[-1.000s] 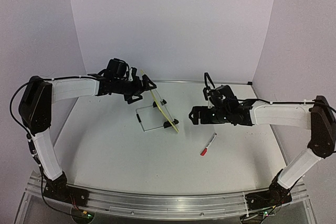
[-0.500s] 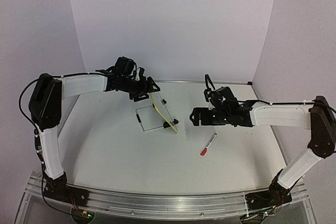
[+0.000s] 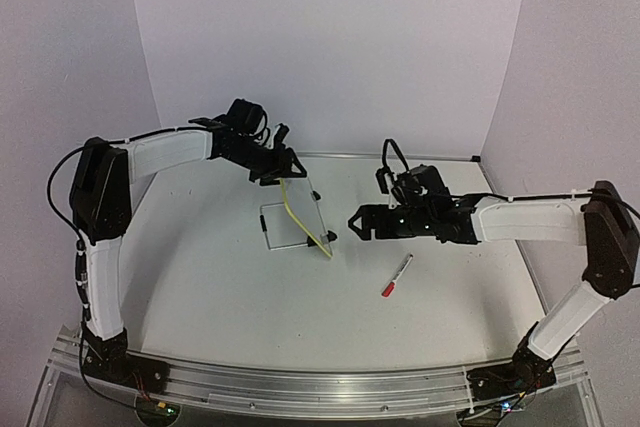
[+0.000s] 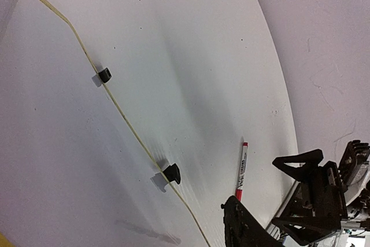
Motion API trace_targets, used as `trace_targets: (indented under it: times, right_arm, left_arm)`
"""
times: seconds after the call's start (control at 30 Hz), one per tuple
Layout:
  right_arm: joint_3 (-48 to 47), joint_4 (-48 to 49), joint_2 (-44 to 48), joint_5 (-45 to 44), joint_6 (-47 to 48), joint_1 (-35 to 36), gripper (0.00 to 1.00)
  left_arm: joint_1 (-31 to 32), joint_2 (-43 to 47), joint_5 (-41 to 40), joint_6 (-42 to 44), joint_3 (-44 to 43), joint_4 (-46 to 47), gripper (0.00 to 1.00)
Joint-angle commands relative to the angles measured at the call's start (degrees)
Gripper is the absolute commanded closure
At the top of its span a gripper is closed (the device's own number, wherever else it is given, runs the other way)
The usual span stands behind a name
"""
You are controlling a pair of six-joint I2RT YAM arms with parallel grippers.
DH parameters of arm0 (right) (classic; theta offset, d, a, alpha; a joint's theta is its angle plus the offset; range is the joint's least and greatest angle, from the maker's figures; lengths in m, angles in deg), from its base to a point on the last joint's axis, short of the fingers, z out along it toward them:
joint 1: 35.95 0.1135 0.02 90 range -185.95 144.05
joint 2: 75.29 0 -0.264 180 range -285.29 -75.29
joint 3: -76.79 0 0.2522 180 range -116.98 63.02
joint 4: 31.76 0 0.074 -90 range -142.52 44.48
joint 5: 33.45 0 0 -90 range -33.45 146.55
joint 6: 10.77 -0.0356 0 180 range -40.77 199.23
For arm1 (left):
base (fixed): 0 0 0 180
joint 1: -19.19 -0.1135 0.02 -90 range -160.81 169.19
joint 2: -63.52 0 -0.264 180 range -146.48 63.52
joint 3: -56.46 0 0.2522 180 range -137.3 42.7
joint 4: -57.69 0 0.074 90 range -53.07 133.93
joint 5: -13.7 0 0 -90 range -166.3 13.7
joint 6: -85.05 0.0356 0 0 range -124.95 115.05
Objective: Write a sentence on the whiteboard
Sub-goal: Move the whiteboard stand to the center of the board.
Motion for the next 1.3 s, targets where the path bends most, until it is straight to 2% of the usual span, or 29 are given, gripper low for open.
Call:
trace_targets:
  times: [0.0,0.13,0.3,0.37,0.5,0.57,0.8,1.0,1.27]
  right_arm:
    - [0.9,10.6,-3.8,11.6,5.6,0.6,0.09]
    - [-0.9,11.6,-7.3,15.2,10.1,0.5,0.18]
    - [-3.3,11.7,-11.3,21.4,12.1,-1.6,0.25]
    - [-4.0,11.6,-12.7,23.6,12.9,-2.3,0.27]
    - [-7.0,9.3,-16.0,25.6,16.9,-2.6,0.28]
    - [-8.9,7.9,-17.7,25.6,19.1,-2.7,0.27]
    - [-14.6,6.9,-24.3,30.2,22.8,-5.9,0.28]
    - [-22.3,1.4,-30.7,35.3,26.7,-6.8,0.34]
    - [-29.0,-3.5,-36.0,40.1,28.3,-6.8,0.42]
  left_arm:
    - [0.1,-2.0,4.0,12.8,-5.9,-11.1,0.48]
    - [-0.2,-3.0,6.3,19.0,-9.1,-18.3,0.49]
    - [-1.0,-1.9,10.5,22.3,-8.7,-19.5,0.46]
    - [-1.6,-1.0,10.4,22.4,-8.1,-19.6,0.38]
    - [-2.9,4.0,10.4,20.2,-3.8,-14.3,0.07]
    - [-3.4,6.6,10.3,19.3,-2.2,-12.2,0.01]
    - [-5.8,16.8,7.3,15.8,2.6,-7.0,0.00]
    - [-11.2,27.3,5.2,10.1,11.2,-0.2,0.00]
    - [-15.5,35.3,2.3,9.5,15.3,-3.1,0.00]
